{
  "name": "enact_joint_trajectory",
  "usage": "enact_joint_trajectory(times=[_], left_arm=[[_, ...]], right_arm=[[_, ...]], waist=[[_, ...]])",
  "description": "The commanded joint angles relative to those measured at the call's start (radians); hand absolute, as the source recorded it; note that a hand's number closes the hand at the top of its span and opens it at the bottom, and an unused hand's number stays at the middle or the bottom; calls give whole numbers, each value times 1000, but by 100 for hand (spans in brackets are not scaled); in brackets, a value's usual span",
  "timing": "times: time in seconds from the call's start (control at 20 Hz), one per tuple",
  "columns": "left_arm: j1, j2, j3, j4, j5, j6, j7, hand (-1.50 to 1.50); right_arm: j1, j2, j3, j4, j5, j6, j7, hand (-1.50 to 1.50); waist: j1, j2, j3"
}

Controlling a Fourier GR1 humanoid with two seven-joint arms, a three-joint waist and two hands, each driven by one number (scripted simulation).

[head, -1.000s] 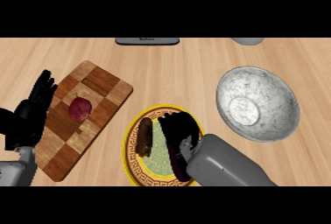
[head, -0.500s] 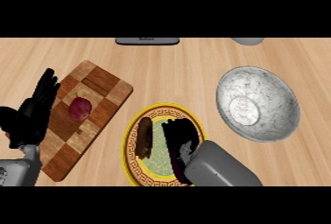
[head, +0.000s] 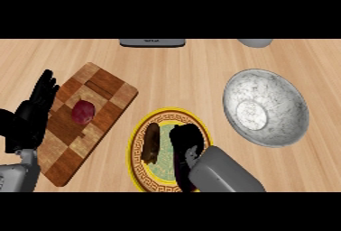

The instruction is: Pick the eggplant from the plate and place it in the bowl

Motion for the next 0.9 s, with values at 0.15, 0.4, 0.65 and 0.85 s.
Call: enact_joint_trajectory(times=[0.15,0.4,0.65,0.85], left_arm=[[-2,-7,26,34,-1,-52,-26,0],[4,-10,30,-60,-19,-31,58,0],[-15,-15,58,-47,-13,-59,61,0],[8,-26,70,-4,-26,-60,-3,0]], right_arm=[[-18,5,51,78,-53,-61,-86,150],[-37,5,49,151,-32,-122,-142,150],[-79,5,22,211,49,-226,-207,150],[63,-73,82,-47,138,-281,-216,150]], waist=[[5,8,1],[9,7,2],[4,7,1],[-11,3,1]])
